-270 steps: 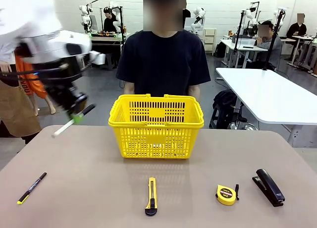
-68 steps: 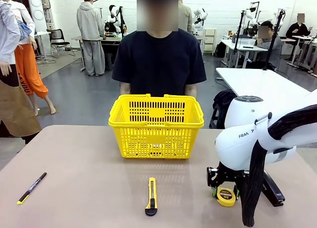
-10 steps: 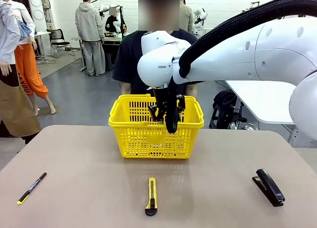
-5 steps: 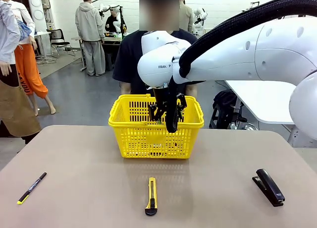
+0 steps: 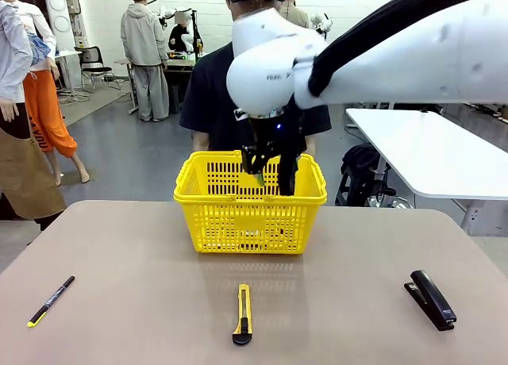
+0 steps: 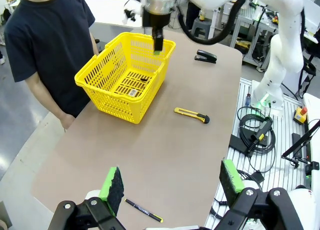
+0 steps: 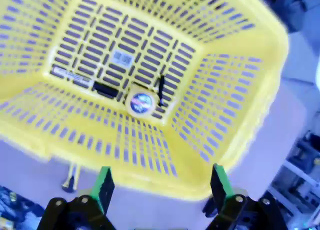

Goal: Place the items the person wants into the basket.
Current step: Pick up the item the person points to and place it in the Market Basket.

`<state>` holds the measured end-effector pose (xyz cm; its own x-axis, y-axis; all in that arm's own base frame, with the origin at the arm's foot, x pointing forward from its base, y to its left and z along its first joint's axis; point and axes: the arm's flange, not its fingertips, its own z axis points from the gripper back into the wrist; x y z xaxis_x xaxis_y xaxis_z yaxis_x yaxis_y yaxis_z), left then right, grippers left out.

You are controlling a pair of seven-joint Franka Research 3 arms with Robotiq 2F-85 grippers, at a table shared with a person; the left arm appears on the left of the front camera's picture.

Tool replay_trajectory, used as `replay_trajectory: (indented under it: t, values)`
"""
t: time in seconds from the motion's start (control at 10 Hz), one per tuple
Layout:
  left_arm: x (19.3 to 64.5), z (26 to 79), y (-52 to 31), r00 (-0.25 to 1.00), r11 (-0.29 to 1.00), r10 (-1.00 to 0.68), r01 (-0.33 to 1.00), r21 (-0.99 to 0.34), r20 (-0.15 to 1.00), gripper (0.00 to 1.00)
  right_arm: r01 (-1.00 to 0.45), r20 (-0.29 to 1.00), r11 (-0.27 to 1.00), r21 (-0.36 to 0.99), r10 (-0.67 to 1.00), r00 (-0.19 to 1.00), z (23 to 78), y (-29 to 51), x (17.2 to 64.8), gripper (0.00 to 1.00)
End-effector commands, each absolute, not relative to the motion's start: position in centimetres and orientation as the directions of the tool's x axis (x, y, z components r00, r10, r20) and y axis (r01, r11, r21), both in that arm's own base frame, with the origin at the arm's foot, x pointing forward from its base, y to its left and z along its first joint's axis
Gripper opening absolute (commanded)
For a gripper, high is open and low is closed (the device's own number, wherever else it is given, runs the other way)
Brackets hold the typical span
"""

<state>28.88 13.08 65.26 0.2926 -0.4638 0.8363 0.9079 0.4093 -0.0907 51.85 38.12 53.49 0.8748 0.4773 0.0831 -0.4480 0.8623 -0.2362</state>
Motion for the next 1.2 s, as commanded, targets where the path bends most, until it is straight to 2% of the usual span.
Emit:
replay_trajectory:
  t: [0.0,0.1,0.3,0.5,0.7,1.1]
  values:
    - [28.8,65.2,13.2,0.270,0.399,-0.461,0.914,-0.075,0.846,1.00,-0.475,0.181,0.855,-0.208,0.511,0.841,56.8,30.2,43.9,1.00]
    - [28.8,65.2,13.2,0.270,0.399,-0.461,0.914,-0.075,0.846,1.00,-0.466,0.216,0.863,-0.196,0.502,0.838,58.7,27.1,41.0,1.00]
    - [28.8,65.2,13.2,0.270,0.399,-0.461,0.914,-0.075,0.846,1.00,-0.435,0.247,0.898,-0.069,0.438,0.864,61.4,20.2,36.6,1.00]
    - [28.8,65.2,13.2,0.270,0.399,-0.461,0.914,-0.075,0.846,1.00,-0.405,0.253,0.914,0.030,0.385,0.887,61.7,14.6,34.0,1.00]
    - [28.8,65.2,13.2,0.270,0.399,-0.461,0.914,-0.075,0.846,1.00,-0.368,0.240,0.927,0.073,0.342,0.909,60.7,11.6,32.9,1.00]
    - [28.8,65.2,13.2,0.270,0.399,-0.461,0.914,-0.075,0.846,1.00,-0.352,0.223,0.930,0.106,0.323,0.920,59.2,10.4,33.4,1.00]
